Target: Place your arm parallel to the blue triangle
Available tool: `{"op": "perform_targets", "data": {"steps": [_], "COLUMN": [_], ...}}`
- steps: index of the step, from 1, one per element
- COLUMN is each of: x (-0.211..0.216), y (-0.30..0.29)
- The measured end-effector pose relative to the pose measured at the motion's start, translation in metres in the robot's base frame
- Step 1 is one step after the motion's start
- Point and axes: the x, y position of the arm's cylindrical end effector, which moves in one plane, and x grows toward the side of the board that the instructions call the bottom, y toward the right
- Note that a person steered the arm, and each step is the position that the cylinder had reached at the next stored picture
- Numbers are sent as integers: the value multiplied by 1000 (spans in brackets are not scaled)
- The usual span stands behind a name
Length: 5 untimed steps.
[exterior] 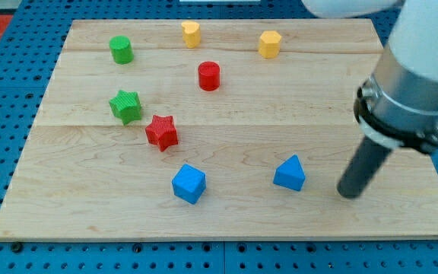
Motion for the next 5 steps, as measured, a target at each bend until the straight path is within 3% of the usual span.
{"op": "perform_targets", "data": {"steps": [2,5], "x": [9,9], "y": [-148,-119]}}
